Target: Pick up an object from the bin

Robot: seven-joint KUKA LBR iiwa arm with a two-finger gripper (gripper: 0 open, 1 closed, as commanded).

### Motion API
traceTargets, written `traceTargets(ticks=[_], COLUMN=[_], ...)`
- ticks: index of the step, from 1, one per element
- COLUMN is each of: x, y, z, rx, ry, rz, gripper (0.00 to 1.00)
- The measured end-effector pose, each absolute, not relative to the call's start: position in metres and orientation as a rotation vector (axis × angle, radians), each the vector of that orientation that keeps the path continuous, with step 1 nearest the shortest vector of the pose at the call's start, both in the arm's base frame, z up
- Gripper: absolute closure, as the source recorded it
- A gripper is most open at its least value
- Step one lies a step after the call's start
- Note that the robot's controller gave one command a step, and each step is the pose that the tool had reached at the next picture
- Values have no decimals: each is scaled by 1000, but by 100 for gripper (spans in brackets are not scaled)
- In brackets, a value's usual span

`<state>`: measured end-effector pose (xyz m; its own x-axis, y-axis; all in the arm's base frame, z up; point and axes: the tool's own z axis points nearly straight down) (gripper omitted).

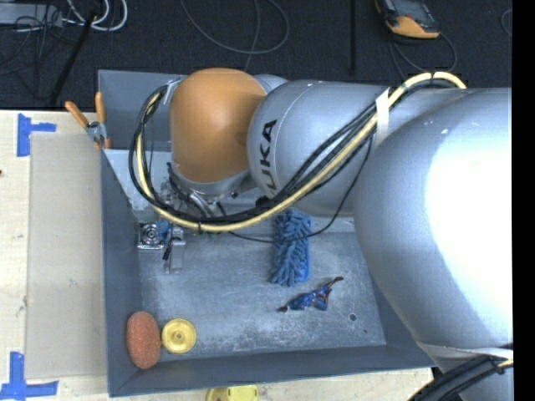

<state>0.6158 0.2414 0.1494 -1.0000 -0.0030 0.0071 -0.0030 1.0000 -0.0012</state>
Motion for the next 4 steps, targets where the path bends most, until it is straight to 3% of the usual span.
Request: traceTargets(ticks=[1, 2, 3, 4], x=[618, 623, 622, 622], y=[240, 241, 242, 243], z=[155, 68, 70, 69], rx=[-3, 23, -662, -229], ry=[-3142, -3147, -3072, -3136], rz=[0, -5, -2, -1], gripper=[0, 0, 0, 0])
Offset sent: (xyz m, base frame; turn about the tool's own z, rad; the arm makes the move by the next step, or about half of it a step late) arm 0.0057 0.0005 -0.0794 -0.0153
